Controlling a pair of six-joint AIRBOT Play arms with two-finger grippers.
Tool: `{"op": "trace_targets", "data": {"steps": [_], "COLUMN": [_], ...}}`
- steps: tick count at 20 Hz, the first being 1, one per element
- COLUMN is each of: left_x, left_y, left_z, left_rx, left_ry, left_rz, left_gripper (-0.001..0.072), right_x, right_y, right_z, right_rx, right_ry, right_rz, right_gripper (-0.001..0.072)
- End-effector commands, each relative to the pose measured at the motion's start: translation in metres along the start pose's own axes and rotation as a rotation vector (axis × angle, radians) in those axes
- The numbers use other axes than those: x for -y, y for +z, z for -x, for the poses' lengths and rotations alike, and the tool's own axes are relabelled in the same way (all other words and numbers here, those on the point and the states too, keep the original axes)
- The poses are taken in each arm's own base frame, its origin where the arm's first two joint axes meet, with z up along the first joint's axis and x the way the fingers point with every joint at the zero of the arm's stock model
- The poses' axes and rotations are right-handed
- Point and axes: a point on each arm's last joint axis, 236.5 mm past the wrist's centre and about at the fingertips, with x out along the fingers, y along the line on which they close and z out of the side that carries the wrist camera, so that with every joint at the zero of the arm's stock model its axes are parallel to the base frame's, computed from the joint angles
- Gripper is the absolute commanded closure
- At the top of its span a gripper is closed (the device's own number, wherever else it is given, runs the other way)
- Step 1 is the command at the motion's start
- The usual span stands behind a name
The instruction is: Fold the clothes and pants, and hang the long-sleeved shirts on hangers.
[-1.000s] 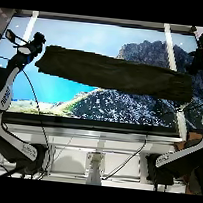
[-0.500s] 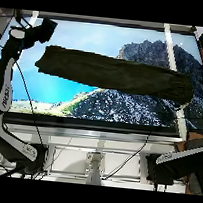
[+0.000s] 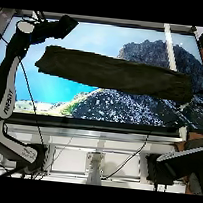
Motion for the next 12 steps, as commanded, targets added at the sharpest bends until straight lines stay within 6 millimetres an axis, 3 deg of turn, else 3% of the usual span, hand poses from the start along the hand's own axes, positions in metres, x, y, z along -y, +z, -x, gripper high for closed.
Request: {"op": "trace_targets", "data": {"steps": [1, 3, 5, 8, 12], "left_x": [0.013, 0.015, 0.016, 0.019, 0.023], "left_y": [-0.004, -0.002, -0.002, -0.009, -0.021], "left_z": [0.002, 0.003, 0.004, 0.004, 0.005], "left_rx": [-0.014, -0.010, -0.009, -0.036, -0.089], "left_ry": [-0.019, -0.021, -0.023, -0.032, -0.048], "left_rz": [-0.019, -0.023, -0.023, -0.024, -0.025], "left_gripper": [0.0179, 0.0179, 0.0179, 0.0179, 0.0180], "right_x": [0.013, 0.012, -0.002, 0.005, 0.016], "right_y": [0.011, 0.017, 0.020, 0.025, 0.041], "right_z": [-0.025, -0.037, -0.046, -0.057, -0.041], "right_rx": [-0.041, -0.050, -0.069, -0.072, 0.000], "right_ry": [0.049, 0.096, 0.205, 0.207, 0.160], "right_rz": [0.013, 0.023, 0.043, 0.044, 0.074], "right_gripper": [0.0031, 0.0031, 0.0031, 0.0030, 0.0031]}}
